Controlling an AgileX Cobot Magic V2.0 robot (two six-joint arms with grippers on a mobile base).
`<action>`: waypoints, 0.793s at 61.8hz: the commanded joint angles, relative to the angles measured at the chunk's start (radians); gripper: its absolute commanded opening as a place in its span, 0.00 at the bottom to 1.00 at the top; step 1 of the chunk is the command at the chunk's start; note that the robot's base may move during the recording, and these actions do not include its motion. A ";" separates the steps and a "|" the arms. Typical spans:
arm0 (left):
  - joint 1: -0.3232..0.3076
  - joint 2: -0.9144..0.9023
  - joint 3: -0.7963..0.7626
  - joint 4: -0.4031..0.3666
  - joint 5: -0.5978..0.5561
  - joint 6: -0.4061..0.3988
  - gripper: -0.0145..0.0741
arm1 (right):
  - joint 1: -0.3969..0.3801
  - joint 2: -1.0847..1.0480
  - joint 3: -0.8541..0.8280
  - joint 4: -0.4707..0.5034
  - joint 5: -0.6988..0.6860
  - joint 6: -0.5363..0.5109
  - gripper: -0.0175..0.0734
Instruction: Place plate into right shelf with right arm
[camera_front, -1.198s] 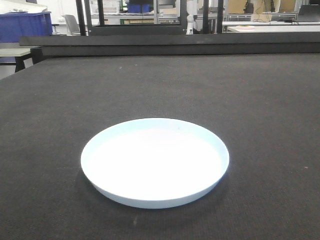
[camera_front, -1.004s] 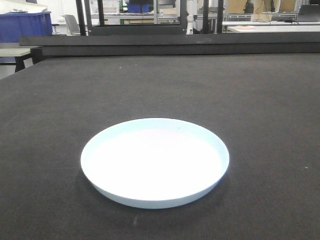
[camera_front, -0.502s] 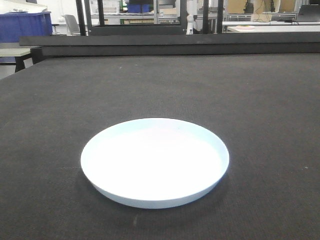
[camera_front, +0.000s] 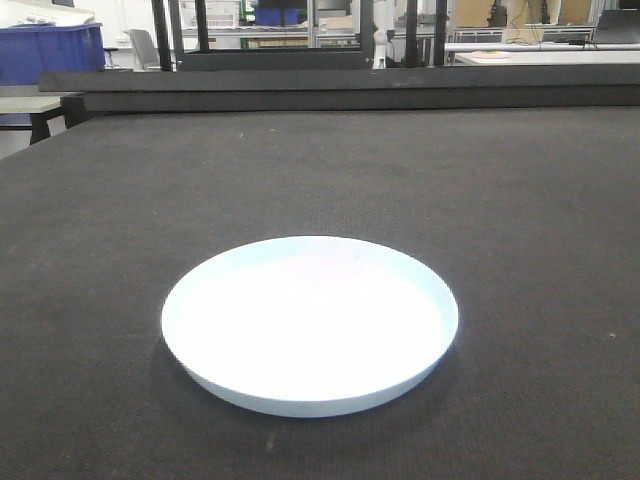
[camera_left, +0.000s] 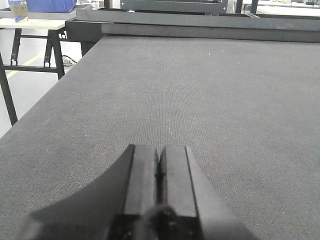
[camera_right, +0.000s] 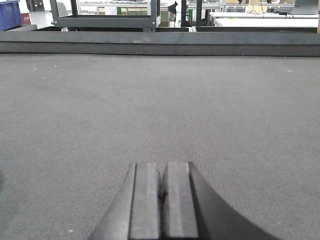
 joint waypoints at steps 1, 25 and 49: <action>-0.005 -0.007 0.008 -0.006 -0.086 -0.003 0.11 | -0.004 -0.012 -0.010 -0.010 -0.086 -0.003 0.25; -0.005 -0.007 0.008 -0.006 -0.086 -0.003 0.11 | -0.004 -0.012 -0.010 -0.010 -0.086 -0.003 0.25; -0.005 -0.007 0.008 -0.006 -0.086 -0.003 0.11 | -0.004 -0.012 -0.010 -0.011 -0.086 -0.016 0.25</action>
